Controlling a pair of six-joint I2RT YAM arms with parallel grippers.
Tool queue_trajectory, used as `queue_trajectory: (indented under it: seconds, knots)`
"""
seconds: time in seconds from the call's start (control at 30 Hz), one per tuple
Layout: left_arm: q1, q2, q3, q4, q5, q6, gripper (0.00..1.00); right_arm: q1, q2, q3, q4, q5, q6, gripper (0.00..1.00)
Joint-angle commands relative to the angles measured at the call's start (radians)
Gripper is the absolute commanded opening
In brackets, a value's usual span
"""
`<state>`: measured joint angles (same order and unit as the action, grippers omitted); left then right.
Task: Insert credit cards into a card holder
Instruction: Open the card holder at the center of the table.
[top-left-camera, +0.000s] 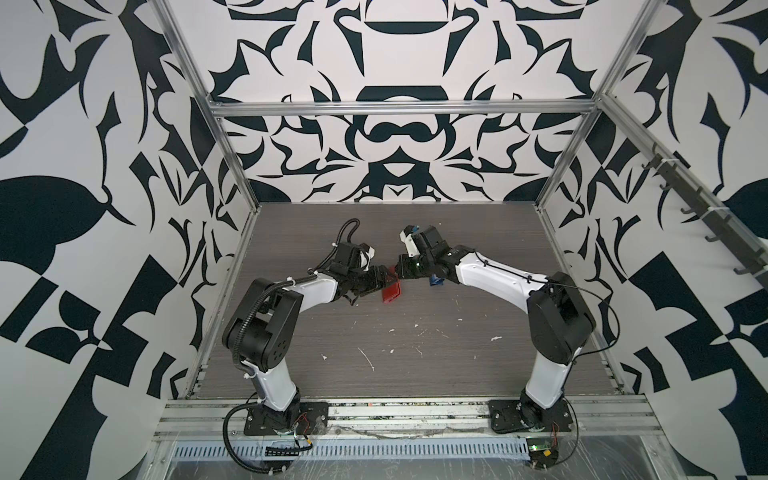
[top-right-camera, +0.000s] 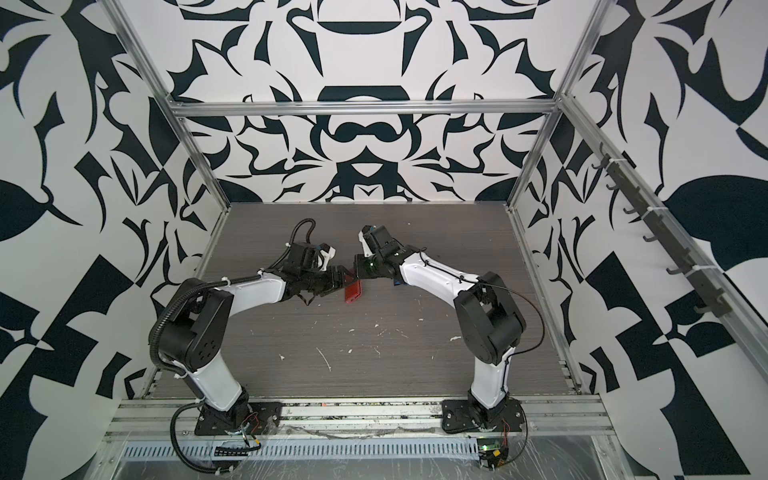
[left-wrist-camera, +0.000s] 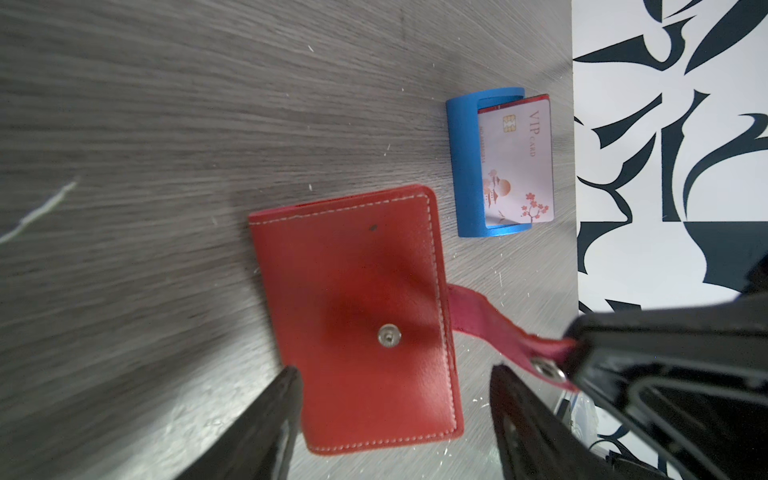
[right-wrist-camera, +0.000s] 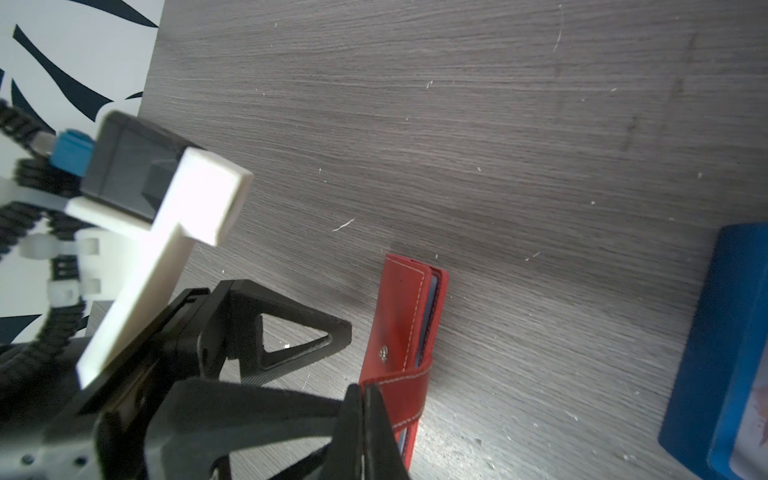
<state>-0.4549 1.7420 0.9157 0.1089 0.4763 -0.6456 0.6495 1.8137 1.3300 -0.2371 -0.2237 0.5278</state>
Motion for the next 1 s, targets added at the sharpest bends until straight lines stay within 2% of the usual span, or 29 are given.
queue_trajectory:
  seconds: [0.0, 0.33, 0.6, 0.7, 0.87, 0.97]
  knots:
    - [-0.004, -0.007, -0.002, 0.005, -0.001, 0.015, 0.75, 0.000, -0.061, -0.002, 0.046, -0.021, 0.012, 0.00]
    - [-0.004, -0.002, 0.005, -0.020, -0.035, 0.017, 0.74, -0.001, -0.059, -0.011, 0.051, -0.018, 0.017, 0.00]
    - [-0.006, -0.031, 0.002, -0.081, -0.102, 0.047, 0.72, 0.000, -0.032, 0.009, -0.033, 0.073, 0.002, 0.00]
    - [-0.006, -0.040, 0.002, -0.105, -0.138, 0.055, 0.70, 0.000, -0.025, 0.009, -0.043, 0.085, 0.001, 0.00]
    - [-0.008, -0.041, 0.003, -0.169, -0.232, 0.064, 0.61, 0.000, -0.012, 0.019, -0.068, 0.099, -0.004, 0.00]
    - [-0.007, -0.044, -0.001, -0.213, -0.302, 0.072, 0.60, 0.001, 0.003, 0.029, -0.089, 0.104, -0.009, 0.00]
